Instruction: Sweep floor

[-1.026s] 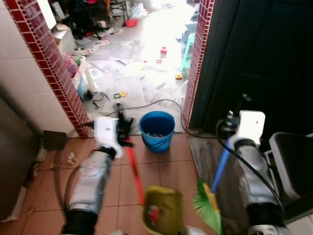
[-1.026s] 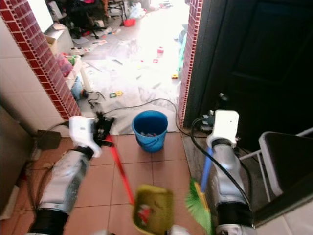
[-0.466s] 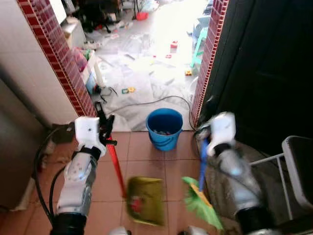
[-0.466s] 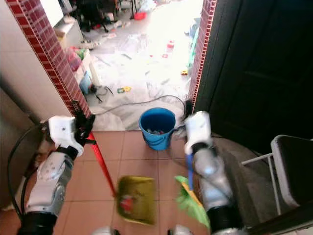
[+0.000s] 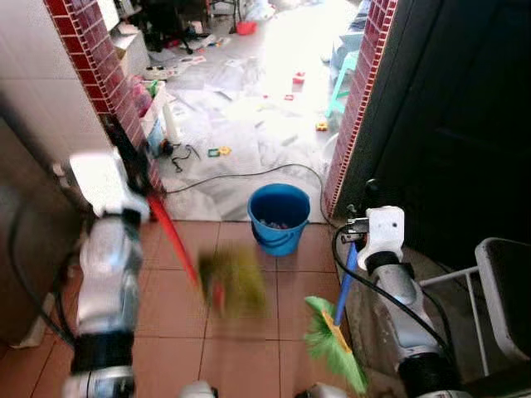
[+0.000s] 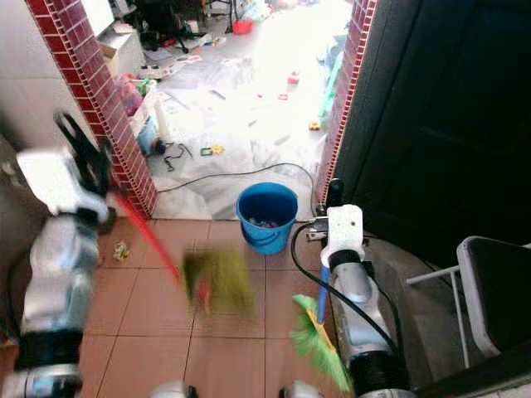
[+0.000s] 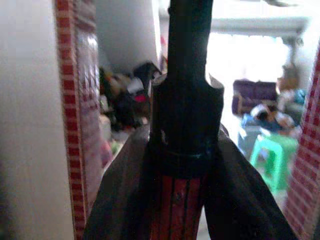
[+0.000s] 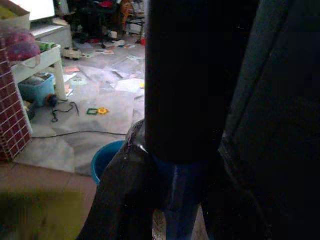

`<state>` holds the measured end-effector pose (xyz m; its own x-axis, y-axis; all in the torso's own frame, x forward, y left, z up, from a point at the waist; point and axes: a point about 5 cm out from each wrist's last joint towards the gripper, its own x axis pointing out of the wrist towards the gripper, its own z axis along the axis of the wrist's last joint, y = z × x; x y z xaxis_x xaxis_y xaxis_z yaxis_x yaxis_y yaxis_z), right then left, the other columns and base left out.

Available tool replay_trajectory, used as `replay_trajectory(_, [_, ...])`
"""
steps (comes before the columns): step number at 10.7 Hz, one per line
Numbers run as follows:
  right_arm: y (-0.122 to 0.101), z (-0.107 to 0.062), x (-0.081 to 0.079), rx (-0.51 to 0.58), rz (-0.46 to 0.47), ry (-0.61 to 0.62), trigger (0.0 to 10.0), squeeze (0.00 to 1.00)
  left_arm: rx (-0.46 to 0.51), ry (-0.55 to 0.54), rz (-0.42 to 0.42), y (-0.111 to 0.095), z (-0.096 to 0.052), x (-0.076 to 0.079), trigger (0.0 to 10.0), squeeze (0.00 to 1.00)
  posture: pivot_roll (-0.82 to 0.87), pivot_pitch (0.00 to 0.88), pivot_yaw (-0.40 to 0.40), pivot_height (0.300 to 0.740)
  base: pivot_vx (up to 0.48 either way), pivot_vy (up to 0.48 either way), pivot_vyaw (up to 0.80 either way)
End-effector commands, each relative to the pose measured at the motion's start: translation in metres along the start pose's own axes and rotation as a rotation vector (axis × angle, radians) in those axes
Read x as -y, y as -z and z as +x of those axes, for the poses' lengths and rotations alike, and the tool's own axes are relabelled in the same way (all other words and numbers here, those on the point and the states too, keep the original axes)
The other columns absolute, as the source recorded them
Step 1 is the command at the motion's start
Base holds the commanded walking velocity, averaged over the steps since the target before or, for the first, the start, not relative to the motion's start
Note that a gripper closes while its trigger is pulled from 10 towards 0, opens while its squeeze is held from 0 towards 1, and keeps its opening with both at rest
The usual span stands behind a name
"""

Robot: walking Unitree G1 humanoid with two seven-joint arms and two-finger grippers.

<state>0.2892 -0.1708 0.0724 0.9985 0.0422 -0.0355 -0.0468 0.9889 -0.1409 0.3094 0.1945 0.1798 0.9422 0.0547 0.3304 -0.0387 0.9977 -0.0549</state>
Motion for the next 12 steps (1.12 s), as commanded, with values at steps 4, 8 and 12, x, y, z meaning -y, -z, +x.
replay_trajectory(4, [-0.002,0.009,0.006,0.012,-0.025,0.016,10.0,0.0,0.223,-0.005,-0.048,-0.056,0.028,0.007,10.0,0.0,-0.06,0.0,0.01,0.74,0.217,0.0,0.0])
replay_trajectory(8, [0.003,0.006,0.008,0.002,-0.025,0.026,10.0,0.0,0.232,0.009,-0.065,-0.059,0.034,0.013,10.0,0.0,-0.06,0.0,0.004,0.74,0.455,0.0,0.0])
replay_trajectory(12, [0.004,0.008,0.01,0.0,-0.029,0.033,10.0,0.0,0.251,0.02,-0.043,-0.064,0.036,0.015,10.0,0.0,-0.06,0.0,0.007,0.74,0.45,0.0,0.0])
